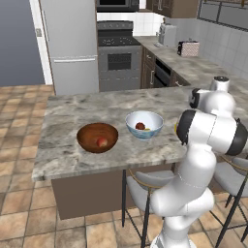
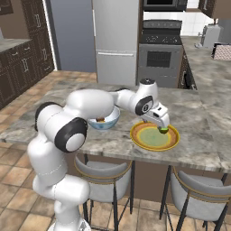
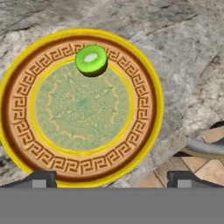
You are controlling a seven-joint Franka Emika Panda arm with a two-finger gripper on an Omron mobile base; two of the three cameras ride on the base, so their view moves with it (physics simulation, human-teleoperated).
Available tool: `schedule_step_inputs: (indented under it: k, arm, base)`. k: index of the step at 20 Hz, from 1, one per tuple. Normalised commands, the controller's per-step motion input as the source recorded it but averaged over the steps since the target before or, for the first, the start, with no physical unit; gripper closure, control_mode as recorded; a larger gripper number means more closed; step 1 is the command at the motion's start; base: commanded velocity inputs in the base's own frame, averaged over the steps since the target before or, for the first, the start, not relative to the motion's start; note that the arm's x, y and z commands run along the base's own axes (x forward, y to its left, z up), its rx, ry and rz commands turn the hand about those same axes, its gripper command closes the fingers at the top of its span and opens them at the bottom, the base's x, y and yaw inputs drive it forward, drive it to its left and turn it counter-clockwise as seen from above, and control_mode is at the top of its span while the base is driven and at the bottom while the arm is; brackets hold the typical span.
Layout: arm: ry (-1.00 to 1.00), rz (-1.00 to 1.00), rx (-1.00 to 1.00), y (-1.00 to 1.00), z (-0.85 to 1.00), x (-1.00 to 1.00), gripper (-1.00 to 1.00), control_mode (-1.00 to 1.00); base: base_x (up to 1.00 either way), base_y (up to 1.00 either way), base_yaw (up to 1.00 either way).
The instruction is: Take the fruits from the plate on the dining counter and place two fruits in each bowl.
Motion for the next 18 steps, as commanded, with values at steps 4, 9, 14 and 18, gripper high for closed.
schedule_step_inputs:
  k: [4, 9, 14, 18]
  arm:
    - [0.00, 0.00, 0.00, -0.05, -0.19, 0.36, -1.00, -1.00]
    - [0.00, 0.00, 0.00, -0.09, -0.26, 0.33, -1.00, -1.00]
    - [0.00, 0.00, 0.00, -0.10, -0.16, 0.35, -1.00, -1.00]
    - [0.00, 0.00, 0.00, -0.20, -0.01, 0.24, -1.00, -1.00]
  base:
    - [0.00, 0.00, 0.00]
    - [0.00, 0.00, 0.00]
    - [0.00, 0.00, 0.00]
    - [0.00, 0.00, 0.00]
